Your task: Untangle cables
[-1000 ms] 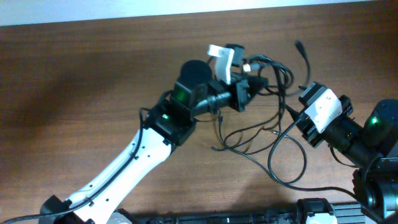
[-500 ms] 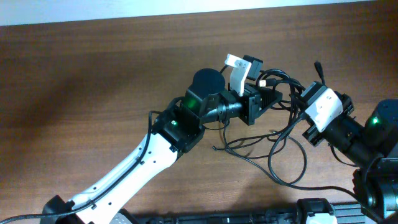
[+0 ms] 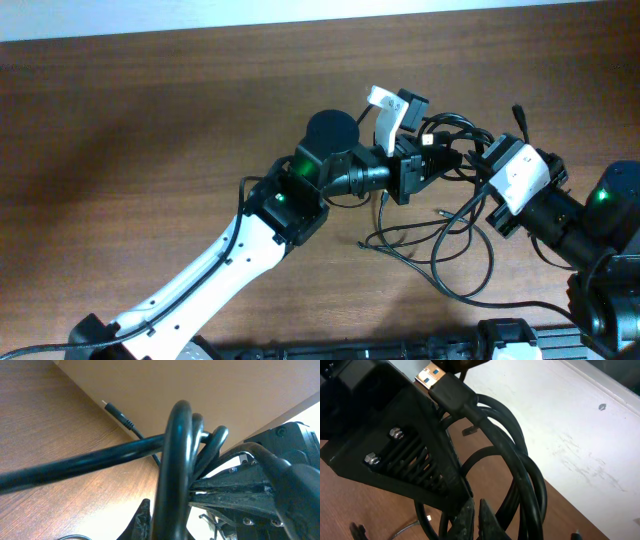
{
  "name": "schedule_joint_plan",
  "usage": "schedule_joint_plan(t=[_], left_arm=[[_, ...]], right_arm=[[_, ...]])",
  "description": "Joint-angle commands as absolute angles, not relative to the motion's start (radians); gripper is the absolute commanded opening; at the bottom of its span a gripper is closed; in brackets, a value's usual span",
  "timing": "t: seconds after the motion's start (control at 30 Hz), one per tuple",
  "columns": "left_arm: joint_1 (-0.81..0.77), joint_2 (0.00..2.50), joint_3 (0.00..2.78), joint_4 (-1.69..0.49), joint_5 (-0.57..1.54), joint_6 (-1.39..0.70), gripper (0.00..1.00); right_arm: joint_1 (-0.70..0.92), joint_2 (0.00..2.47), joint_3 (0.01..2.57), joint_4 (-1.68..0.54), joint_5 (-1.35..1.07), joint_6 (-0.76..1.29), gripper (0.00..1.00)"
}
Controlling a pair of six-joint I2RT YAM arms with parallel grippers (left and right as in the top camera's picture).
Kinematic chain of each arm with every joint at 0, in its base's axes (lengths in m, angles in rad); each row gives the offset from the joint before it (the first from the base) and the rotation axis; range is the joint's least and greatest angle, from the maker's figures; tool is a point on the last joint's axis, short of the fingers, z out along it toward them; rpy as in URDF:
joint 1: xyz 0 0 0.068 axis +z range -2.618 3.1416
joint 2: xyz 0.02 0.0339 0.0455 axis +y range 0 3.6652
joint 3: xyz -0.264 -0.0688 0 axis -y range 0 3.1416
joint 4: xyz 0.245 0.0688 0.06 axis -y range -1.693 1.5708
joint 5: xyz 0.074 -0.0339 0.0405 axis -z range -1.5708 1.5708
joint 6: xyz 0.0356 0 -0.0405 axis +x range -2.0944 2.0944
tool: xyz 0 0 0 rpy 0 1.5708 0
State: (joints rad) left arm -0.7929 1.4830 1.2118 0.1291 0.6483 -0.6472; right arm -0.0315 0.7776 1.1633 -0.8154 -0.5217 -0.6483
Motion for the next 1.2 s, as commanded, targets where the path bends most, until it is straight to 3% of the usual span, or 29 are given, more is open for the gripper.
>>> schedule_joint_plan(t=[0.0, 0.1, 0.27, 0.33, 0.37, 0.6, 0.77, 0.87, 0.93, 0.97, 1.1, 1.17], left_arm=[[-0.796, 1.479, 1.219, 0.105, 0.612, -0.632, 0.00], [-0.796, 1.479, 1.219, 0.055, 0.503, -0.632, 0.00], [-0.765, 1.479, 1.219, 0.058, 0.501, -0.635, 0.00], [-0.762, 1.479, 1.219, 0.059, 0.510, -0.635, 0.00], [-0.762, 1.479, 1.219, 0.059, 0.513, -0.635, 0.00], [-0.763, 1.479, 1.219, 0.059, 0.538, -0.634, 0.00], [-0.764, 1.479, 1.219, 0.061, 0.600, -0.634, 0.00], [-0.764, 1.479, 1.219, 0.083, 0.631, -0.633, 0.00], [-0.764, 1.479, 1.219, 0.098, 0.649, -0.633, 0.00], [-0.764, 1.479, 1.219, 0.104, 0.652, -0.633, 0.00], [-0.764, 1.479, 1.219, 0.104, 0.651, -0.631, 0.00], [-0.764, 1.479, 1.219, 0.104, 0.638, -0.631, 0.00]], right_arm=[[-0.033, 0.775, 1.176, -0.816, -0.512, -0.643, 0.04], [-0.033, 0.773, 1.177, -0.836, -0.512, -0.643, 0.04], [-0.033, 0.774, 1.177, -0.847, -0.511, -0.643, 0.04], [-0.033, 0.774, 1.177, -0.849, -0.511, -0.643, 0.35], [-0.033, 0.774, 1.177, -0.849, -0.501, -0.643, 0.41], [-0.033, 0.774, 1.177, -0.834, -0.356, -0.643, 0.60], [-0.033, 0.775, 1.177, -0.776, -0.357, -0.643, 0.65], [-0.033, 0.789, 1.176, -0.765, -0.357, -0.643, 0.63], [-0.033, 0.804, 1.176, -0.765, -0.358, -0.643, 0.57], [-0.033, 0.810, 1.177, -0.766, -0.360, -0.643, 0.50], [-0.033, 0.815, 1.176, -0.763, -0.394, -0.643, 0.04], [-0.033, 0.815, 1.176, -0.764, -0.411, -0.643, 0.04]])
